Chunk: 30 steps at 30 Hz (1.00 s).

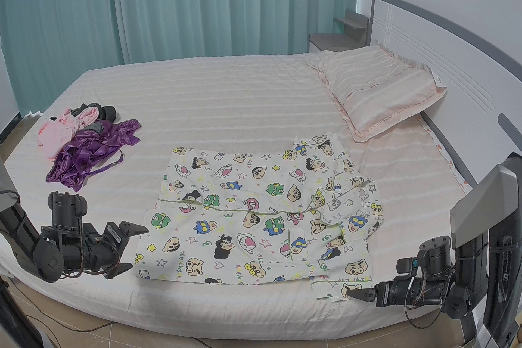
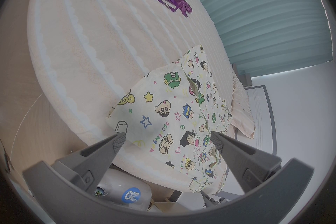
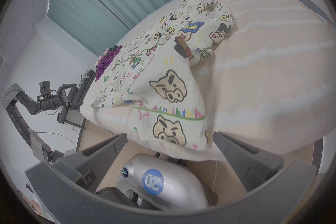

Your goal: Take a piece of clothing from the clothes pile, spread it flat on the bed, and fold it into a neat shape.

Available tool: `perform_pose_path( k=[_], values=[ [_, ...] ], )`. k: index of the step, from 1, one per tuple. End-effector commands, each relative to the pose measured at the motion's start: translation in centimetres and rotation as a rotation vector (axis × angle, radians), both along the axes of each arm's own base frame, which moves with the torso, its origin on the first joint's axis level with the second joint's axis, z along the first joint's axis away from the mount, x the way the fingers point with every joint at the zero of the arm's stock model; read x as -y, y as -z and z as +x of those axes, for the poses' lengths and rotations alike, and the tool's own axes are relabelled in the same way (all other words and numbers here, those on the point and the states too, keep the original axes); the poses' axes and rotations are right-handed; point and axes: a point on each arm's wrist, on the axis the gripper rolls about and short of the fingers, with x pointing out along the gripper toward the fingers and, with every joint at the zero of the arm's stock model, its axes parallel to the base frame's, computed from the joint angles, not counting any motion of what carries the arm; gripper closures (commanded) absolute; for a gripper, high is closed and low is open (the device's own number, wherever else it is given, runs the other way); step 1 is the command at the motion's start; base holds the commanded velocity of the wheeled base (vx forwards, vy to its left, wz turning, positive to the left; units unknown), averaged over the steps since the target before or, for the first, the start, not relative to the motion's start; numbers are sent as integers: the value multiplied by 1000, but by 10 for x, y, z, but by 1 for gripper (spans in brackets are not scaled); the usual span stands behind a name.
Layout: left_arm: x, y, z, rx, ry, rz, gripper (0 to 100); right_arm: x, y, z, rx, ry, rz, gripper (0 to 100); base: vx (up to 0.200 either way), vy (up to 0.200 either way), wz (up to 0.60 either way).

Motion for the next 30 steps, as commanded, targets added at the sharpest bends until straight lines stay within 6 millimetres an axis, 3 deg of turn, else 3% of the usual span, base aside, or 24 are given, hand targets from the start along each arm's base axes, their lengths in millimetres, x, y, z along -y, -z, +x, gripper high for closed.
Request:
perform_pose_path(
  k=[1, 14, 15, 23, 30],
  values=[
    [0, 0, 0, -2, 1, -2, 0, -2, 5, 8, 20, 0, 7, 0, 0, 0, 0],
    [0, 0, 0, -2, 1, -2, 0, -20, 14, 17, 38, -50, 22, 0, 0, 0, 0],
    [0, 0, 0, -2, 1, -2, 0, -21, 14, 17, 40, -52, 23, 100, 0, 0, 0],
    [5, -1, -2, -2, 15, -3, 0, -17, 14, 13, 18, -42, 18, 100, 0, 0, 0],
    [10, -4, -10, -1, 27, 10, 0, -3, -1, 9, 17, -3, 57, 100, 0, 0, 0]
  ],
)
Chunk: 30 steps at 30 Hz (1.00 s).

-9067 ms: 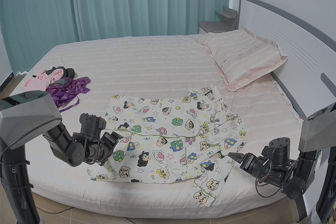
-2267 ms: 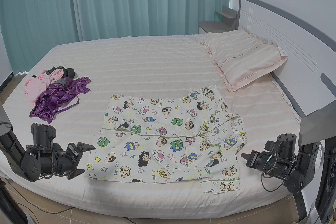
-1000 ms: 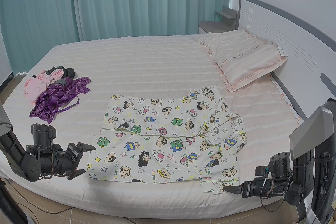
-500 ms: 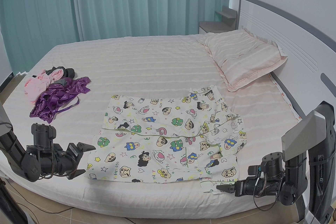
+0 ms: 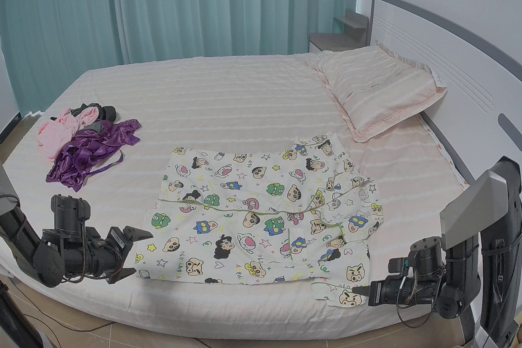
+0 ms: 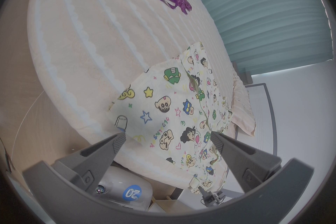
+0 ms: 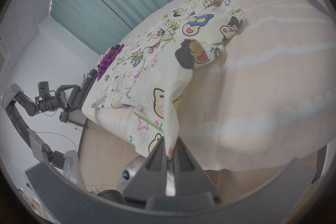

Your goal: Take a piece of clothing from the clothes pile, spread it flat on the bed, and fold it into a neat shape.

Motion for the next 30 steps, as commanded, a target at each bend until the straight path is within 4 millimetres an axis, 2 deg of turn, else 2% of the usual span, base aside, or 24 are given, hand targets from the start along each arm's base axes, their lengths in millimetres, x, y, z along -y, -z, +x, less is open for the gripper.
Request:
perform_pose_path(
  k=[1, 3, 4, 6, 14, 17, 26, 30],
  values=[
    [0, -5, -3, 20, -5, 10, 0, 10, -16, -5, 7, 15, 55, 100, 0, 0, 0],
    [1, -7, -5, 24, -8, 14, 0, 12, -21, -7, 9, 13, 73, 100, 0, 0, 0],
    [0, -12, -11, 39, -9, 17, 0, 19, -30, -13, 1, 3, 109, 100, 0, 0, 0],
    [1, -14, -18, 36, -5, 18, 0, 21, -34, -16, 1, -3, 123, 100, 0, 0, 0],
    [5, -20, -39, -50, 25, 25, 0, 24, -40, -22, -42, -4, 107, 100, 0, 0, 0],
    [4, -16, -50, -121, 78, 72, 0, 25, -46, -29, -70, -12, 93, 100, 0, 0, 0],
    [-5, -5, -62, -200, 66, 99, 0, 27, -40, -35, -116, -55, 34, 100, 0, 0, 0],
    [-18, -4, -60, -187, 51, 116, 0, 27, -41, -35, -104, -65, 38, 100, 0, 0, 0]
  ],
)
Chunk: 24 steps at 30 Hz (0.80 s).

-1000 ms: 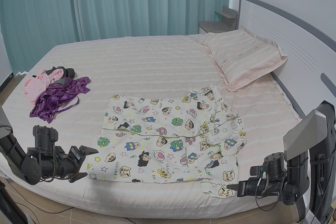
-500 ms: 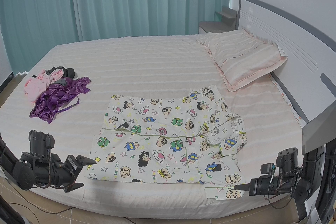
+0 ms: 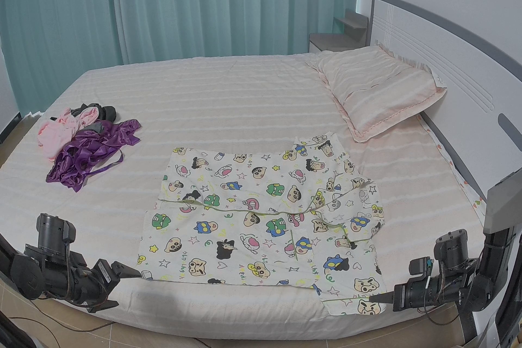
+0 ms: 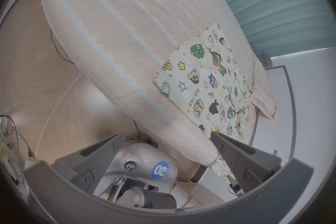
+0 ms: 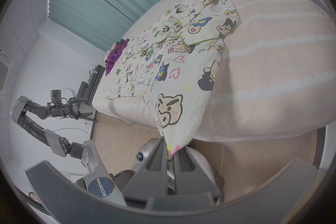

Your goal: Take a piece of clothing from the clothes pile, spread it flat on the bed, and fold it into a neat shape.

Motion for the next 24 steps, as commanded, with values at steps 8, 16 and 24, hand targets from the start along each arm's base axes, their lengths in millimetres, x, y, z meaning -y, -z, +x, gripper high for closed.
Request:
perform_pose_path(
  k=[8, 16, 24],
  values=[
    [-20, 21, 19, 4, -16, 43, 0, -1, -1, -5, -6, -15, 0, 100, 0, 0, 0],
    [-20, 46, 39, 56, -13, 77, 0, -5, -2, -4, 11, -26, 9, 100, 0, 0, 0],
    [12, 61, 52, 52, 54, 196, 0, -5, -3, -3, 23, -23, 13, 100, 0, 0, 0]
  ],
)
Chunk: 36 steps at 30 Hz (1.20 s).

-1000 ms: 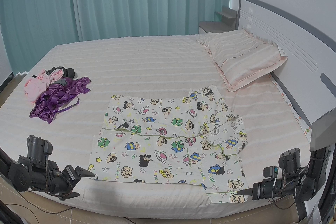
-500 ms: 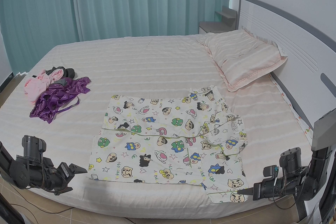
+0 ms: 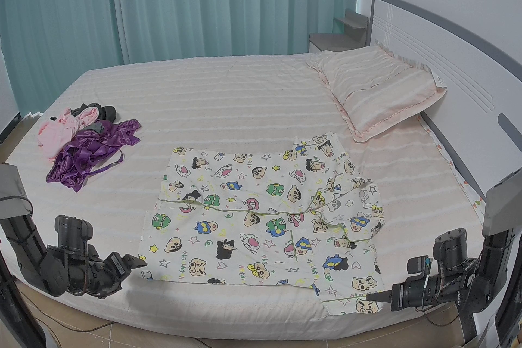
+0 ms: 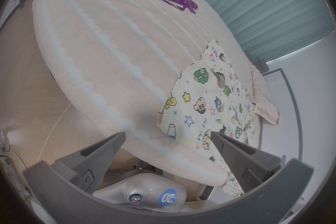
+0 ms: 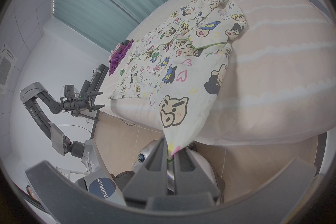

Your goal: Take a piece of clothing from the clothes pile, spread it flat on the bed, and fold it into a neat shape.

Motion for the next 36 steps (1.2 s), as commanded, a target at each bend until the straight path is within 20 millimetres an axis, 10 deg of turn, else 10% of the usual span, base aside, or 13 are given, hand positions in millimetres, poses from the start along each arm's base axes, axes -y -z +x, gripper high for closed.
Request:
perform_pose_path(
  k=[1, 29, 30, 36],
  values=[
    [21, 20, 10, -43, 34, 71, 0, 1, 1, -4, -11, -1, -2, 100, 0, 0, 0],
    [40, 38, 47, 70, -53, 138, 0, 1, 0, -2, 7, 4, 6, 100, 0, 0, 0],
    [40, 38, 47, 67, -53, 138, 100, 1, 0, -2, 7, 4, 6, 100, 0, 0, 0],
    [40, 38, 50, 77, -62, 150, 100, 0, 0, -2, 3, 2, 4, 100, 0, 0, 0]
  ],
)
